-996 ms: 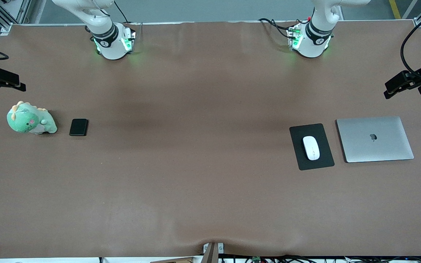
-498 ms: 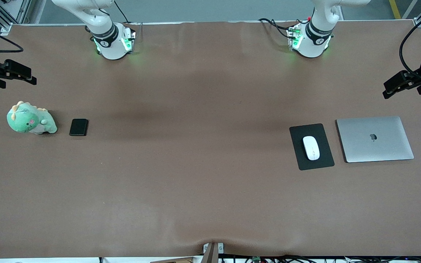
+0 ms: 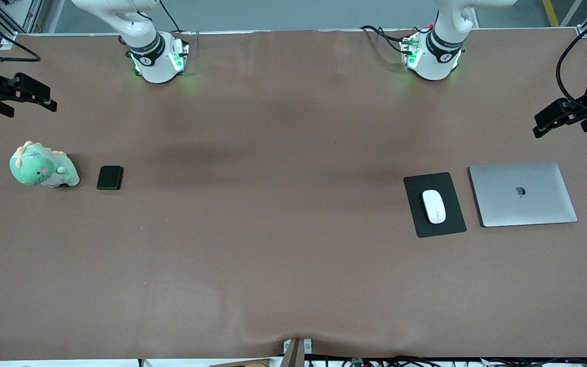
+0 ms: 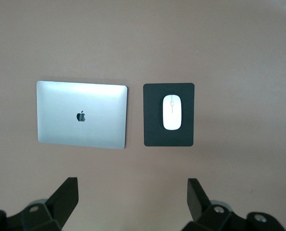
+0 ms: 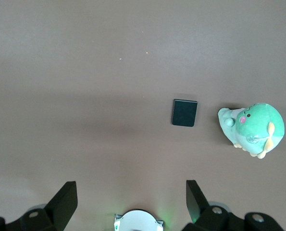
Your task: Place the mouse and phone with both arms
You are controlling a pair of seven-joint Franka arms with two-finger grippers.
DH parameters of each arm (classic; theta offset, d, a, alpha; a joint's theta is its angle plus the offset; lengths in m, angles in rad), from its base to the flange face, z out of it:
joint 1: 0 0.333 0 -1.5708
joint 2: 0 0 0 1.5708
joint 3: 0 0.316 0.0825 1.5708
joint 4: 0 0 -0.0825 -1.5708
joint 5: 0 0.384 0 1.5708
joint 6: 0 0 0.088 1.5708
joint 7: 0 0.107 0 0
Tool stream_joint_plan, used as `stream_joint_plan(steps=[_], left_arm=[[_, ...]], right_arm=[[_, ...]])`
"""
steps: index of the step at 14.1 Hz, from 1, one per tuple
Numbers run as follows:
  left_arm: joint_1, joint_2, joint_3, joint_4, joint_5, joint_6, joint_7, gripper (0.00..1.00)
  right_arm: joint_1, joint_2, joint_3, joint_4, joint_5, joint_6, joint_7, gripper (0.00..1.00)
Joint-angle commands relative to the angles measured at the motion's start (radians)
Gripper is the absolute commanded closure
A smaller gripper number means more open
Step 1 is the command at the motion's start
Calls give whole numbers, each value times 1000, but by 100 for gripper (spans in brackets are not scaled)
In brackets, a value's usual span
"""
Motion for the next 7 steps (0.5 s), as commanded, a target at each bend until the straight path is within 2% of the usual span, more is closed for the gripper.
stream_joint_plan(steps=[1,7], left_arm=[[-6,0,-12,6,-8,-9,12,0],[-5,0,-18,6,-7,-10,9,0]], right_arm=[[11,-16,-16,-5,-4,5,4,0],[14,-2,-36,2,-4,26,4,0]])
